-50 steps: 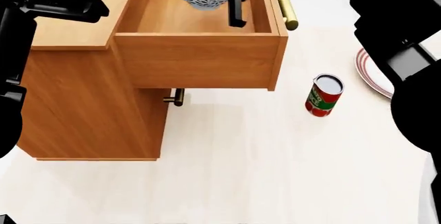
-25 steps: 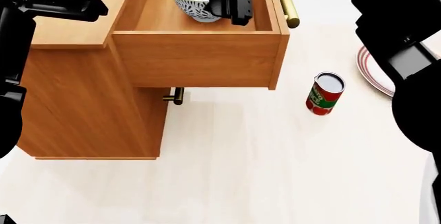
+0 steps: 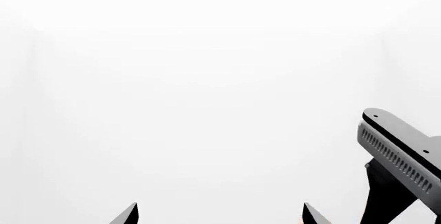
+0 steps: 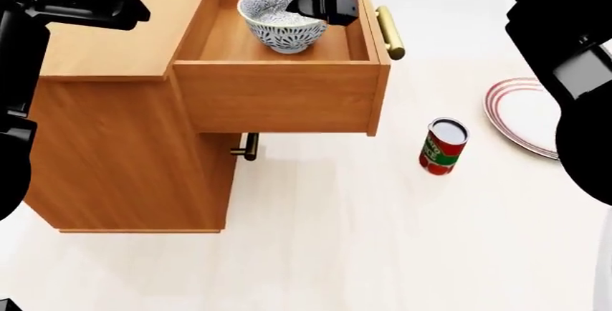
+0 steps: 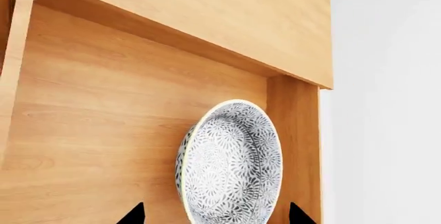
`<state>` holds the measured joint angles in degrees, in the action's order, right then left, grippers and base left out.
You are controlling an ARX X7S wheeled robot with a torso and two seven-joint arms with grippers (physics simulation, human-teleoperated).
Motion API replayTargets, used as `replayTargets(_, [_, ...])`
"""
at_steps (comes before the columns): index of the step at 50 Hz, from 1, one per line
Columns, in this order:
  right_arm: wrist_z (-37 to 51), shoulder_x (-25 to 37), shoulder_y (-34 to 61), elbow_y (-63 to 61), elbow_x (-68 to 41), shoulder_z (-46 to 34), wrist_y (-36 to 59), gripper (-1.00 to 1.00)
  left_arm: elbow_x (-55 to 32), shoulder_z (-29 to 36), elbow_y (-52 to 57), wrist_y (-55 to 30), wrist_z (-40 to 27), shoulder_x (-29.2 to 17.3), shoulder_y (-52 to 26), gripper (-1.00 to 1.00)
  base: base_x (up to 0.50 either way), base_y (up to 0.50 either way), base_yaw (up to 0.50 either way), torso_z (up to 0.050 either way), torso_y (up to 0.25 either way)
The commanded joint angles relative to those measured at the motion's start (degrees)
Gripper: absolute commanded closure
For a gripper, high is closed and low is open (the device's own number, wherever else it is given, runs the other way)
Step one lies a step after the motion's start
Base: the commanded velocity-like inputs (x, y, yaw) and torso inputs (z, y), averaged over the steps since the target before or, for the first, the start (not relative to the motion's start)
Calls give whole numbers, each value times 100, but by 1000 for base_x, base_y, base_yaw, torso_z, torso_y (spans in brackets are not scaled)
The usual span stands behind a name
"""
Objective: Put the bowl in the top drawer of the cabinet.
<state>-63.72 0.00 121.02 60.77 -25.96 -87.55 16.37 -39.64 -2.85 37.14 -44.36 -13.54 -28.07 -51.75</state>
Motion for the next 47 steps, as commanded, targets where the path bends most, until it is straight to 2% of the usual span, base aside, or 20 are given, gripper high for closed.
replayTargets(1, [-198, 0, 145, 63, -32, 11, -3, -100, -12, 7, -12, 56, 20, -6, 9, -100, 0, 0, 0, -4, 176])
replayTargets(10, [-180, 0, 186, 246, -144, 55, -337, -100, -55, 3, -23, 79, 42, -11, 12, -100, 0, 0, 0, -4, 175])
replayTargets(26, [487, 131, 141, 1307, -595, 567, -1328, -100, -386, -54, -72, 6, 195, -31, -10, -100, 0, 0, 0, -4, 175])
replayTargets(29, [1260, 1141, 87, -764, -855, 616, -333, -100, -471, -69, -86, -11, 240, -36, -15, -100, 0, 0, 0, -5, 174])
replayTargets(31, [1574, 1572, 64, -1614, -1036, 685, 68, -100, -504, -73, -91, -17, 256, -39, -17, -100, 0, 0, 0, -4, 175])
replayTargets(47, [4091, 4239, -199, -6105, -2471, 1454, 1980, -100, -560, -79, -118, 84, 330, -35, 1, -100, 0, 0, 0, -4, 173])
